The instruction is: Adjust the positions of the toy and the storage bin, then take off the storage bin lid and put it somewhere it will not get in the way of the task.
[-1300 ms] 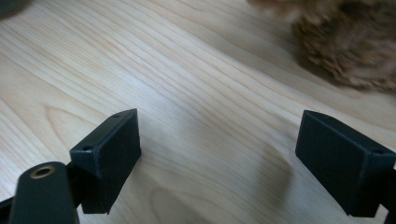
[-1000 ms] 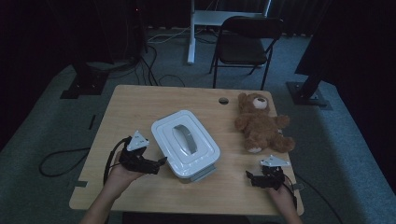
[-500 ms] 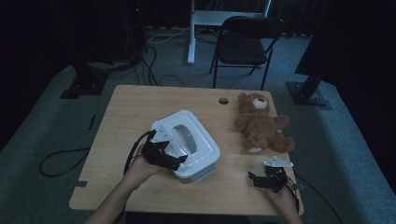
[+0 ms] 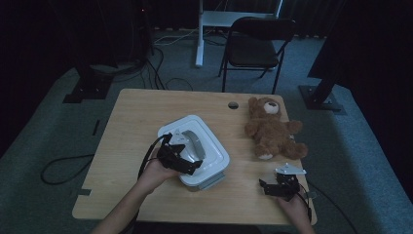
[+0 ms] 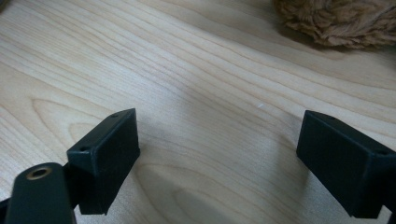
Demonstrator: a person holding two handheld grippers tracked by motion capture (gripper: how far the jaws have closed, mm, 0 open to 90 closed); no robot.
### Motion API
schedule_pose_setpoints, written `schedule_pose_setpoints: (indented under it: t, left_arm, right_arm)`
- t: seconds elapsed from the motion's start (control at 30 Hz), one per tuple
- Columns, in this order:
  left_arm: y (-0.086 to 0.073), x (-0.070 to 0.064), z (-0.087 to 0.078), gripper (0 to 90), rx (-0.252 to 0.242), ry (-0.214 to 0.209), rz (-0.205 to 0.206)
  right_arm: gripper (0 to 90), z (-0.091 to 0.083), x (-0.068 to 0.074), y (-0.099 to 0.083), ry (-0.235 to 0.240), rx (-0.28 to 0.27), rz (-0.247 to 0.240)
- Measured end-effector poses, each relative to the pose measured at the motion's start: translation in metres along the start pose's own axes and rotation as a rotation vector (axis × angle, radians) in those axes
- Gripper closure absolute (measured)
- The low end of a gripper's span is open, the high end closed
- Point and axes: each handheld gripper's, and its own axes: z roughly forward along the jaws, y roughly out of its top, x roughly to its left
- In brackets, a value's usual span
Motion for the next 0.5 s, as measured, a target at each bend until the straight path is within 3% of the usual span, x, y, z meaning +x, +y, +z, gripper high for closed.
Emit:
schedule_pose_setpoints:
  t: [0.5]
  left_arm:
    - [0.009,-0.002,0.01,1.3,0.014,0.016,-0.002]
  right_arm:
    - [12.5,0.0,0.0,0.0,-0.001,0.0,0.002]
